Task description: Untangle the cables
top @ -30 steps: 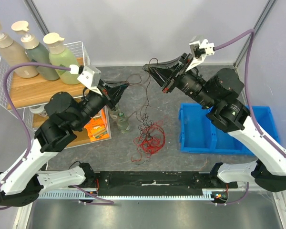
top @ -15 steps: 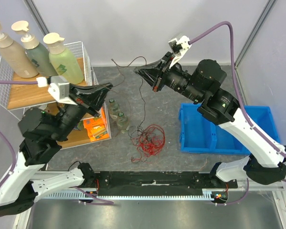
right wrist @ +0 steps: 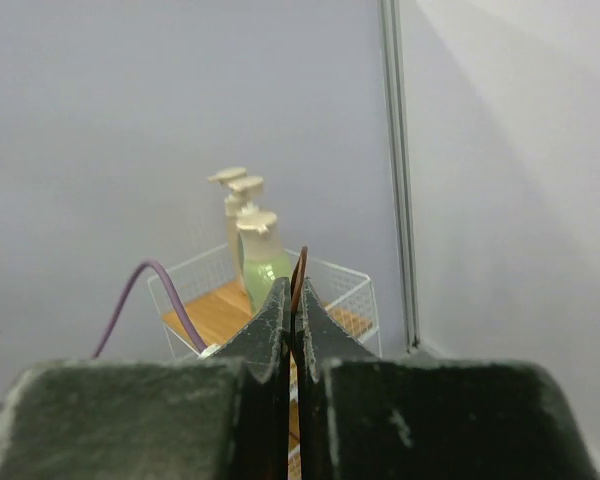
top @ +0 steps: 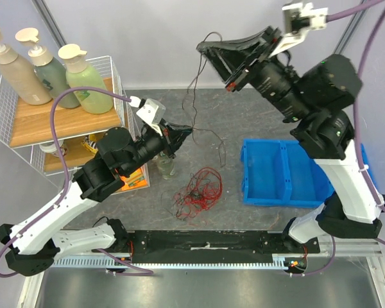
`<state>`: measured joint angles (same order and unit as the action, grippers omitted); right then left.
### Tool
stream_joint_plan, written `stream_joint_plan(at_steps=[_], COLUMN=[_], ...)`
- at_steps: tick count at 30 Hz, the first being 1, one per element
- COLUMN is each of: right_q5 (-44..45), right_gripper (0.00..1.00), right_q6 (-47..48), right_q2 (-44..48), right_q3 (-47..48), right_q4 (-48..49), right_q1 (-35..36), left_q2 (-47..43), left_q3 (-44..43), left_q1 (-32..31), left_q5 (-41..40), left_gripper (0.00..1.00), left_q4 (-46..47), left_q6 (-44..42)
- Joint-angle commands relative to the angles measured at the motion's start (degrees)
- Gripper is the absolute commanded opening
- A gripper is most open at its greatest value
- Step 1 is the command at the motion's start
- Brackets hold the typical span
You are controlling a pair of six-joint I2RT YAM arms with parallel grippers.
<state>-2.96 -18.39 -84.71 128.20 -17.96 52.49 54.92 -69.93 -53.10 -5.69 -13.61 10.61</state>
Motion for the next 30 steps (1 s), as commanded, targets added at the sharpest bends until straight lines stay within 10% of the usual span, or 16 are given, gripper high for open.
stream_joint_plan(at_steps=[1, 12, 30], right_q5=[-1.2, 14.3, 51.9], right_gripper=[0.0, 0.0, 0.0], right_q6=[0.2, 6.3, 1.4], right_q2=[-1.3, 13.1, 38.2], right_q3=[5.1, -23.3, -57.0], right_q4=[1.6, 2.4, -16.9], right_q1=[0.0, 0.0, 0.0], left_q2=[-1.9, 2.5, 41.0], left_q3=[-1.0, -3.5, -15.0], left_q1=[0.1, 0.2, -3.7], left_q5=[2.4, 9.1, 19.1], left_gripper=[0.03, 0.02, 0.02], left_q4=[6.3, 8.6, 20.5], left_q6=[2.9, 4.9, 14.0])
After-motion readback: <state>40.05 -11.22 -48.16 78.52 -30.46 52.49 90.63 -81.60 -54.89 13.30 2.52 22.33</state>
